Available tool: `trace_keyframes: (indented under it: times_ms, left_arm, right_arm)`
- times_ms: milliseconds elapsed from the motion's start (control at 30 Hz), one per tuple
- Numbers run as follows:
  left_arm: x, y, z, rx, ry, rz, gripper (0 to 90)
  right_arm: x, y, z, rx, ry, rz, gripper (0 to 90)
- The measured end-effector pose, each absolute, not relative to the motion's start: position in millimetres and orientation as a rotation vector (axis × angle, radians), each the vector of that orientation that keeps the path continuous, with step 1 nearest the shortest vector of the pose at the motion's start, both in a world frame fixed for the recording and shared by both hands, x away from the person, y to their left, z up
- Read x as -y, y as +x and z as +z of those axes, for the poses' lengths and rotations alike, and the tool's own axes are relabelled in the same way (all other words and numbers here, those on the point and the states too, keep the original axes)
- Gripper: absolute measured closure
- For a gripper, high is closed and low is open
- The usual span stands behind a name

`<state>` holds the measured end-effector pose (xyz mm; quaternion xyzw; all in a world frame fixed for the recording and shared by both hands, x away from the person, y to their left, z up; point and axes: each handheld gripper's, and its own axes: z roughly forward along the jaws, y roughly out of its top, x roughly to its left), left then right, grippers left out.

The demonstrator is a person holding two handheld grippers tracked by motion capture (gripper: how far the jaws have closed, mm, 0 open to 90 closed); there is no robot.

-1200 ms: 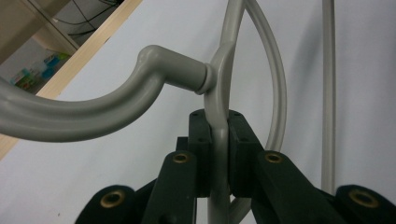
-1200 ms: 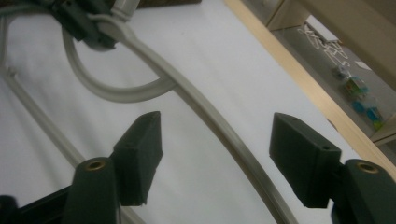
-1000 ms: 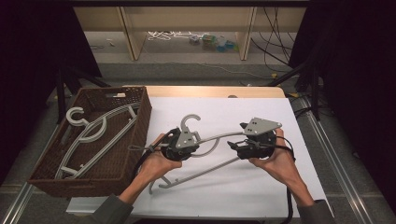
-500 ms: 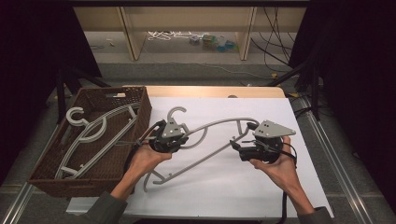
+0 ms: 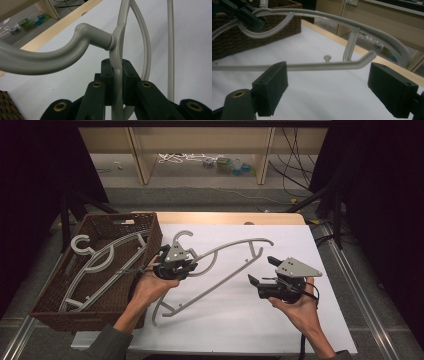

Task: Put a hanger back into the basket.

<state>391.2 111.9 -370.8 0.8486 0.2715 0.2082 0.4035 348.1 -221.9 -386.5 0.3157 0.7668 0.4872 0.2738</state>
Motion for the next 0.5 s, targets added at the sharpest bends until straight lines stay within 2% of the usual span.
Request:
trace_keyframes:
  times_ms: [500]
  left_arm:
    - [-122, 391, -355, -0.719, 2.086, 0.502, 82.2]
  right_arm:
    - [229, 331, -400, -2.020, 0.875, 1.358, 16.7]
